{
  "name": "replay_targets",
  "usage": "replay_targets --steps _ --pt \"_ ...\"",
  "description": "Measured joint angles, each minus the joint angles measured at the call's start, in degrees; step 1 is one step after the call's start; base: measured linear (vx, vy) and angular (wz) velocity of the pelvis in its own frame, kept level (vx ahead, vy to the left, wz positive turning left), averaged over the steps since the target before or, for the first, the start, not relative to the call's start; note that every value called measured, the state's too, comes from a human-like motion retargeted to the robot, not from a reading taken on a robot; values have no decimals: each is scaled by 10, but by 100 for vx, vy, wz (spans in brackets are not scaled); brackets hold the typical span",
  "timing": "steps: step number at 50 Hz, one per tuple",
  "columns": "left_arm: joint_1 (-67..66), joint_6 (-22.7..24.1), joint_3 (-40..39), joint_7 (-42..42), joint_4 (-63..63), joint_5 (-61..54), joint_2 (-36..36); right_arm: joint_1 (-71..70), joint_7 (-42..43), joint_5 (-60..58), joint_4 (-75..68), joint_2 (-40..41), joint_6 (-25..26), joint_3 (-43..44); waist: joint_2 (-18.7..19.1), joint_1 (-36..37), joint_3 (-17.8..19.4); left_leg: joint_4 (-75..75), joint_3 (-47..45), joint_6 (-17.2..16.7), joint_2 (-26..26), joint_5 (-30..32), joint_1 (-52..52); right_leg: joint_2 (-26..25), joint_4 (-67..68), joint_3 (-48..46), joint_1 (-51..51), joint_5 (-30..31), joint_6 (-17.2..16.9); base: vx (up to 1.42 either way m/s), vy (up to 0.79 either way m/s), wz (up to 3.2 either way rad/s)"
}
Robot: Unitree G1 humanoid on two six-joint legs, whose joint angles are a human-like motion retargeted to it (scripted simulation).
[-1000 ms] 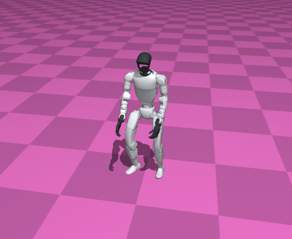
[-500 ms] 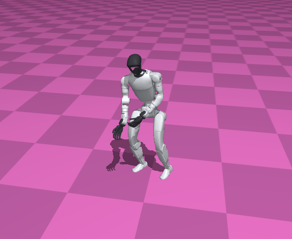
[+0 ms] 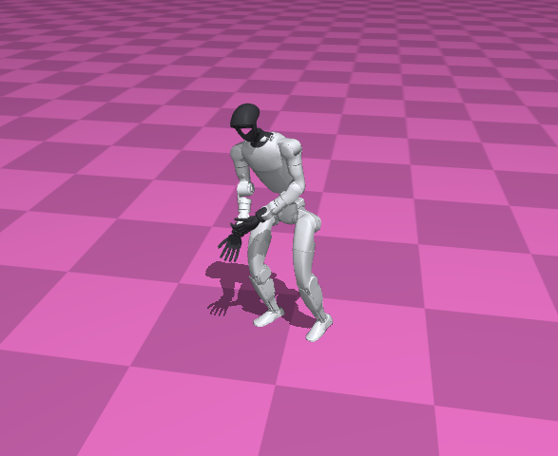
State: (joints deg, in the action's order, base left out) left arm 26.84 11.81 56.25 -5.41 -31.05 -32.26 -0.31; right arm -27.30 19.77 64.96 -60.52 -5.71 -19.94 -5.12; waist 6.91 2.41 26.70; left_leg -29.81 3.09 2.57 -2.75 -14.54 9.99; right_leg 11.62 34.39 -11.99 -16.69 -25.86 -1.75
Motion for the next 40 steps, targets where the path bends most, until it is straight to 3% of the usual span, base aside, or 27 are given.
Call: replay_targets --steps 23,40 --pt "16 -2 40 -13 20 27 0 26 -67 80 16 1 -1 -18 16 -26 -7 43 -35 13 -13 31 -40 3 -41 36 19 20 -21 1 3 -15" --pt "13 8 50 -83 49 61 0 65 -62 118 44 24 -8 -32 17 -53 -21 64 -78 24 -16 43 -80 -6 -88 80 50 43 -43 3 6 -26"
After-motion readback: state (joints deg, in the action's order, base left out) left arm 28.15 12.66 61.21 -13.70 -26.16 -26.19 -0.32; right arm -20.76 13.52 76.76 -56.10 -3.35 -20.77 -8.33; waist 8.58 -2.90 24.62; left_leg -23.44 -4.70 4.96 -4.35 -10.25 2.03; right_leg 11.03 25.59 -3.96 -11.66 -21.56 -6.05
